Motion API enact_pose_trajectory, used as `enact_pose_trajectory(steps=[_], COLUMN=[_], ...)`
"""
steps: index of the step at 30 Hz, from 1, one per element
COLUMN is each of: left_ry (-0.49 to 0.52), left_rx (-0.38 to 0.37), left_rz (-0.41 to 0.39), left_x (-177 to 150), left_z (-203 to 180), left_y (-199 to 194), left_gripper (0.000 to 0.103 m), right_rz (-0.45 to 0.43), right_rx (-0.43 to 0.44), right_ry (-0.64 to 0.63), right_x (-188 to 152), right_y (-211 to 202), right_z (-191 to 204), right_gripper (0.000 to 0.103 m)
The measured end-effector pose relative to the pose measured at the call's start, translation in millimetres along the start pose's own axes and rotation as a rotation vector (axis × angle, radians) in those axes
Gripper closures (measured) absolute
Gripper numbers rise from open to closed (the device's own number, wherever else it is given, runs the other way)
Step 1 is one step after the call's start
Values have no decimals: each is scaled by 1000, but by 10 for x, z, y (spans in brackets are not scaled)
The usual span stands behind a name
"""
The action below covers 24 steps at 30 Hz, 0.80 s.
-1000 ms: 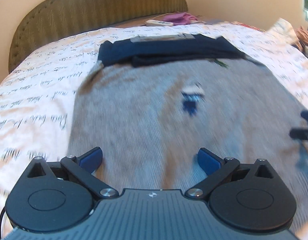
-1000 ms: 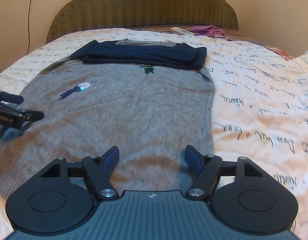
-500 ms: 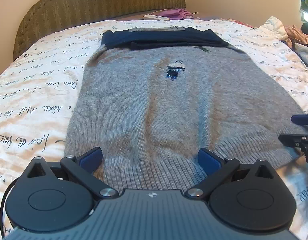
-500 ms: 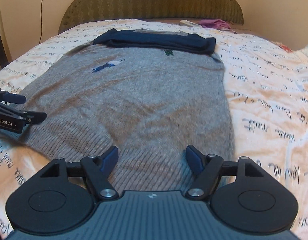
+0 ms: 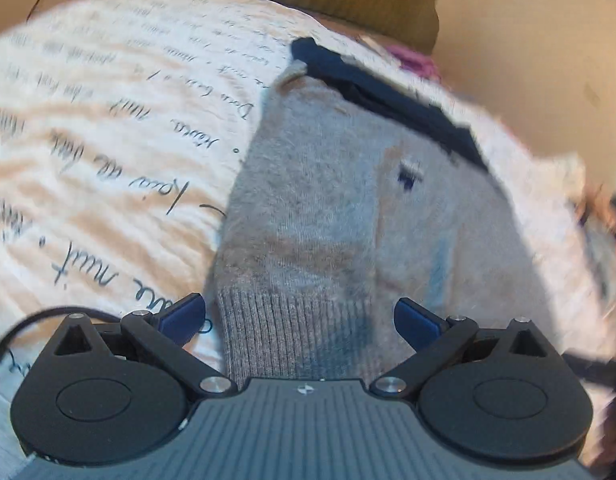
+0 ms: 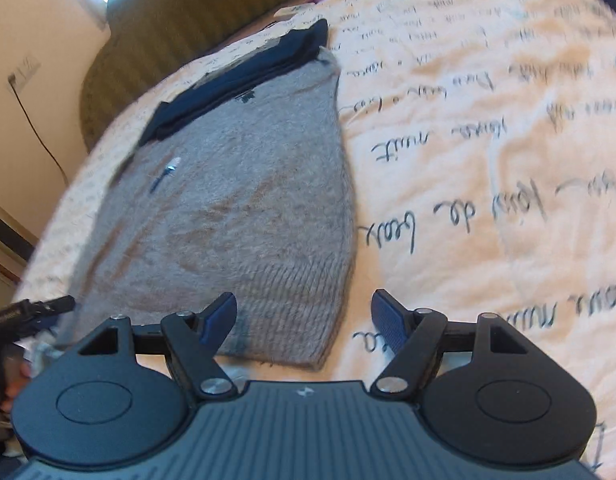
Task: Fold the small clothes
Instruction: 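Grasp the sweater hem with the right gripper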
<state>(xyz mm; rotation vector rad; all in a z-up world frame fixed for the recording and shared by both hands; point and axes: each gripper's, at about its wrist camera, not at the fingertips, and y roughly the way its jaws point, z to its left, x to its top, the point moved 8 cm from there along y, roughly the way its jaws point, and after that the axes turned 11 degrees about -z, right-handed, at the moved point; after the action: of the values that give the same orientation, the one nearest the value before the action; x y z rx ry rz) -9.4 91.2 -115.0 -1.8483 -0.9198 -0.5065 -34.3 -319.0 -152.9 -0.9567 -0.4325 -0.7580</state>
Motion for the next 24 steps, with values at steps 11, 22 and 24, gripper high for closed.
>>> enact_pose_trajectory(steps=[11,22,24], left_ry=[-392,-131,-31], left_rx=[-280,-134,-129], left_rz=[163,215,161], left_x=[-56,-37,118], left_z=[151,155,74], left_y=[-11,45,-94], left_gripper=[21,99,100], right_rz=[111,133,116], right_rx=[203,181,164], right_ry=[261,144,85], right_x=[48,50,121], right_y=[292,332,227], right_z=[-20,-36,-29], right_gripper=[77,97,97])
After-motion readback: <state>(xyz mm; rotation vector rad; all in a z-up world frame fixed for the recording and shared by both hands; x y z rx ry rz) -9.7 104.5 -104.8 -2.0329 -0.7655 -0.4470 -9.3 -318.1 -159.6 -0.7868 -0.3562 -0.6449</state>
